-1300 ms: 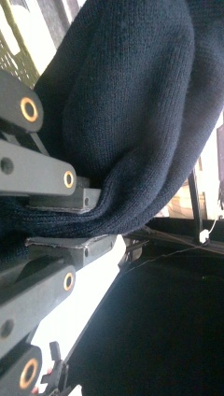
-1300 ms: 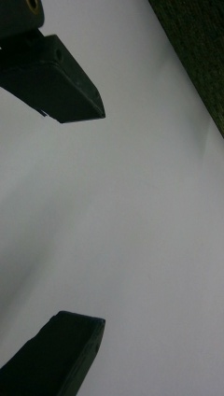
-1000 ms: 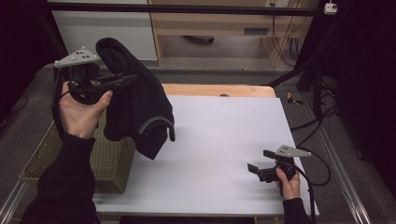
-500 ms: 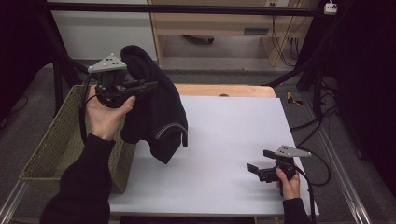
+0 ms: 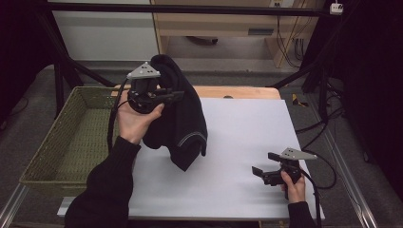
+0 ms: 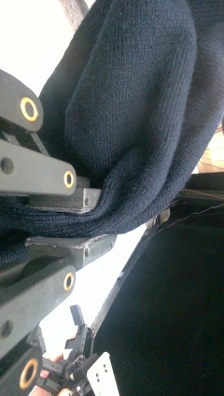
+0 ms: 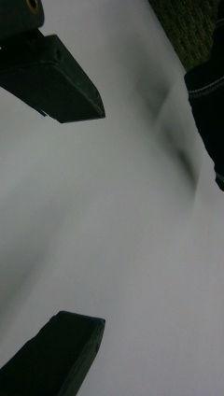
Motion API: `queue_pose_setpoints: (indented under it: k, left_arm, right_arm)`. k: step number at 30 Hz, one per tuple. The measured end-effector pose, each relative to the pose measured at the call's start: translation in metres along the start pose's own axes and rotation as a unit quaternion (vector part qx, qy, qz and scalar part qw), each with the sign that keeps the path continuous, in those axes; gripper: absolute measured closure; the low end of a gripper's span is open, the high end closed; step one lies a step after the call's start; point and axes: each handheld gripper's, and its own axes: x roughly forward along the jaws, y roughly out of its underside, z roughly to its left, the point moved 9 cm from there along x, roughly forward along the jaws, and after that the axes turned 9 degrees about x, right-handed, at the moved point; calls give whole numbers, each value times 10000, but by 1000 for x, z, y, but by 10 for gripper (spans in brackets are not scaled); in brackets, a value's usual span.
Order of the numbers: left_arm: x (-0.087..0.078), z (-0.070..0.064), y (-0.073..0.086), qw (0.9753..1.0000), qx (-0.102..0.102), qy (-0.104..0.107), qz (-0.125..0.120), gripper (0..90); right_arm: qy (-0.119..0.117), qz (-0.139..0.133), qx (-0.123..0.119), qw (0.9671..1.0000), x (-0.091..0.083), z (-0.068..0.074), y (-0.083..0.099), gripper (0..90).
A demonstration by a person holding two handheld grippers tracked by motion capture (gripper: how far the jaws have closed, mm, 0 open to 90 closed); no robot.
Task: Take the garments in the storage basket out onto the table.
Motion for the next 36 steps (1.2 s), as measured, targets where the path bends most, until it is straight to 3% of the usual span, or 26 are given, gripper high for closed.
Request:
queue_pose_setpoints:
  k: [17, 29, 36]
  left_arm:
    - [45, -18, 3, 9996, -17, 220, 154, 789]
    - [72, -27, 18, 9990, -89, 378, 233, 789]
    - [86, -35, 35, 9982, -95, 489, 337, 788]
  right_arm:
    - [-8, 3, 10, 10000, 0, 0, 0, 26]
    - [-13, 0, -9, 10000, 0, 0, 0, 27]
    - [-15, -4, -11, 10000, 0, 0, 0, 26]
